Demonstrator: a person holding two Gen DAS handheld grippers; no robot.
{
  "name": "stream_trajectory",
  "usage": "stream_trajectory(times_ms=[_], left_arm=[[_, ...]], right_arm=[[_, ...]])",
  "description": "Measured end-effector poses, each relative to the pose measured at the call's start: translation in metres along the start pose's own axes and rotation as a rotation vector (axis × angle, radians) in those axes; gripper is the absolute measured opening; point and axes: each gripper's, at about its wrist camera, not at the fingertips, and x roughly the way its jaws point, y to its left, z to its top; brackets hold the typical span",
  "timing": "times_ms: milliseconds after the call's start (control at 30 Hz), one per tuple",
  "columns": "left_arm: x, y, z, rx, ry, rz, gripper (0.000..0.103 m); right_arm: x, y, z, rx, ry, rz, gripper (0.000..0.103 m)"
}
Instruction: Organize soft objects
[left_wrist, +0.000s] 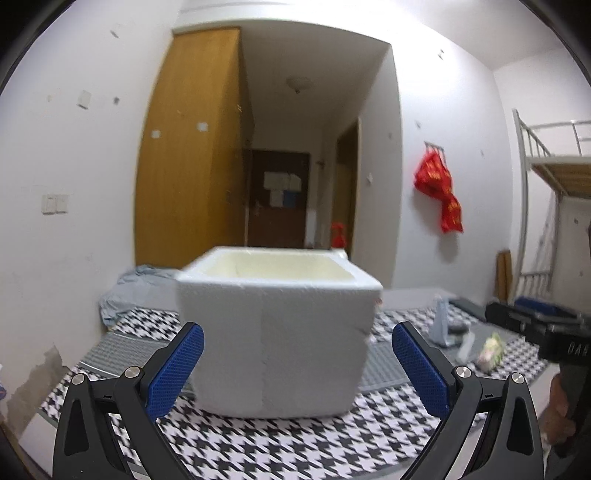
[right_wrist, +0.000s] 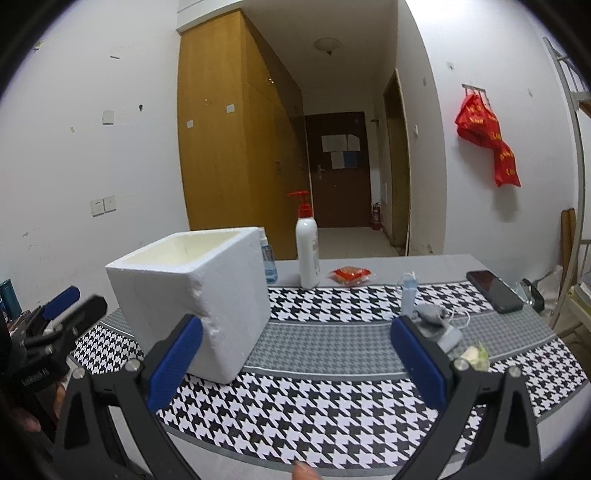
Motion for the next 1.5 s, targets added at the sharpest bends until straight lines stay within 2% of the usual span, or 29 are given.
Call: stream_trajectory(times_ms=[333, 733, 933, 1167, 1500], left_arm=[[0.011, -0.033, -0.004, 0.046, 0.036, -0.106, 0.102], [0.028, -0.087, -0.002, 0.104, 0.058, -0.250, 0.102], [0.038, -0.101, 0.000, 0.122, 0.094, -0.306, 0.102], [0.050, -0.120, 0.004, 0.170, 0.088, -0.329, 0.102], [0.079, -0.142, -0.006, 0.208, 0.172, -0.358, 0.102]], right_arm=[[-0.011, -0.033, -0.006, 0.044, 0.005, -0.067, 0.103], [-0.038, -0.082, -0.018, 0.108, 0.014, -0.205, 0.103], [-0.044, -0.095, -0.021, 0.124, 0.031, -0.223, 0.103], [-0.042, -0.115, -0.029, 0.151, 0.046, -0.242, 0.103], [-0.032, -0.139, -0.038, 0.180, 0.107, -0.262, 0.103]])
